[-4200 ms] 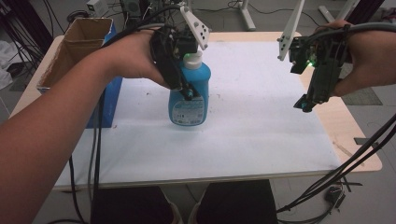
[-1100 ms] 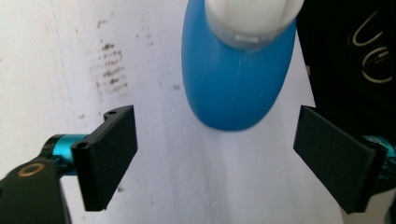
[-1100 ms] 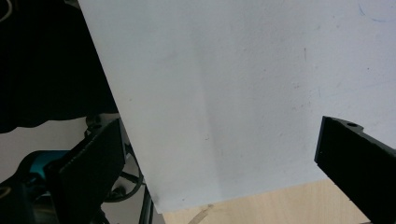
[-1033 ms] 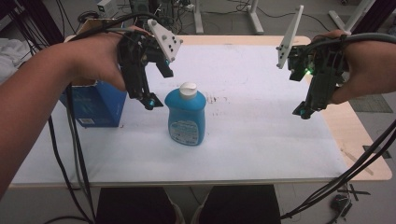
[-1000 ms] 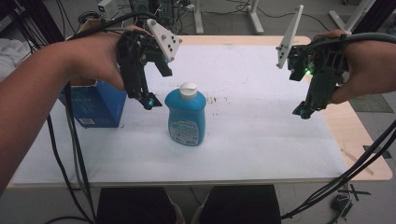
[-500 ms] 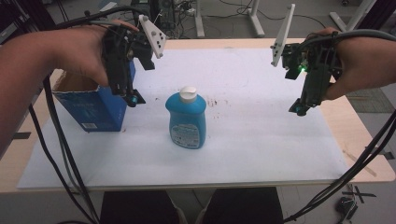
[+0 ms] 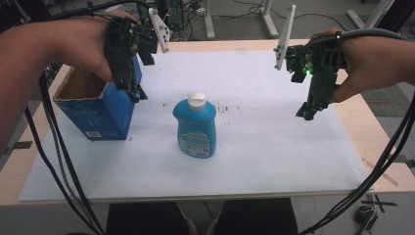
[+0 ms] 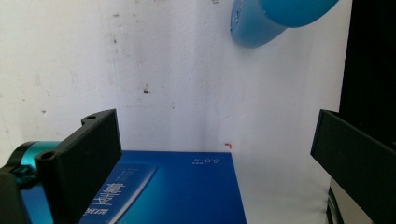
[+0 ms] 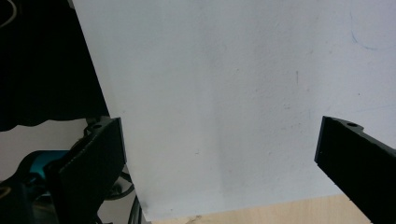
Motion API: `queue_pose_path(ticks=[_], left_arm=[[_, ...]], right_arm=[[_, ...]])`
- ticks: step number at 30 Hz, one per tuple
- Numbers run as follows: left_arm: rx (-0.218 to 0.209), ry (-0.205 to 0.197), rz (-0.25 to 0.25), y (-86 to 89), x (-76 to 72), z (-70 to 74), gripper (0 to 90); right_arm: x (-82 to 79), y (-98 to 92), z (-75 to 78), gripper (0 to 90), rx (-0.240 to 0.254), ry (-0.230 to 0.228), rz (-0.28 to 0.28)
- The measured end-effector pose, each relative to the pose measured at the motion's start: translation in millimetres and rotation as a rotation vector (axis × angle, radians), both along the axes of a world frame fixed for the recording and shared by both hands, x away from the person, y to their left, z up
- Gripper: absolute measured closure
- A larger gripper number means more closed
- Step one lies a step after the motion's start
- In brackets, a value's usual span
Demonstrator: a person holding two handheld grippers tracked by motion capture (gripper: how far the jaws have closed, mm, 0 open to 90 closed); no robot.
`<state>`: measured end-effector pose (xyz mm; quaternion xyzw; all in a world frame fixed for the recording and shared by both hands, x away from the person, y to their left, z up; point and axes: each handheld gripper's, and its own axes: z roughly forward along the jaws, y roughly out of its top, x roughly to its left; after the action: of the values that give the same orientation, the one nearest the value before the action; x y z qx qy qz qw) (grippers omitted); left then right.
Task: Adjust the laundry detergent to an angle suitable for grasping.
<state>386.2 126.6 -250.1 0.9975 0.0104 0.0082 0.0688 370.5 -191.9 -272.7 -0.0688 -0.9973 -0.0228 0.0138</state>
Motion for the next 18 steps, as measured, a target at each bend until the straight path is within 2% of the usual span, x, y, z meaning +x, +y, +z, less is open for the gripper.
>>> queue_pose_path(ticks=[5, 18], left_arm=[[0.039, 0.022, 0.025, -2.4, 9.2, -8.9, 1.7], [0.072, 0.043, 0.086, 2.3, 24.2, -16.6, 1.7]], right_arm=[[12.7, 9.9, -6.3, 1.2, 0.003, 0.023, 0.005], [40.7, 44.9, -19.7, 1.2, 0.005, 0.059, 0.054]])
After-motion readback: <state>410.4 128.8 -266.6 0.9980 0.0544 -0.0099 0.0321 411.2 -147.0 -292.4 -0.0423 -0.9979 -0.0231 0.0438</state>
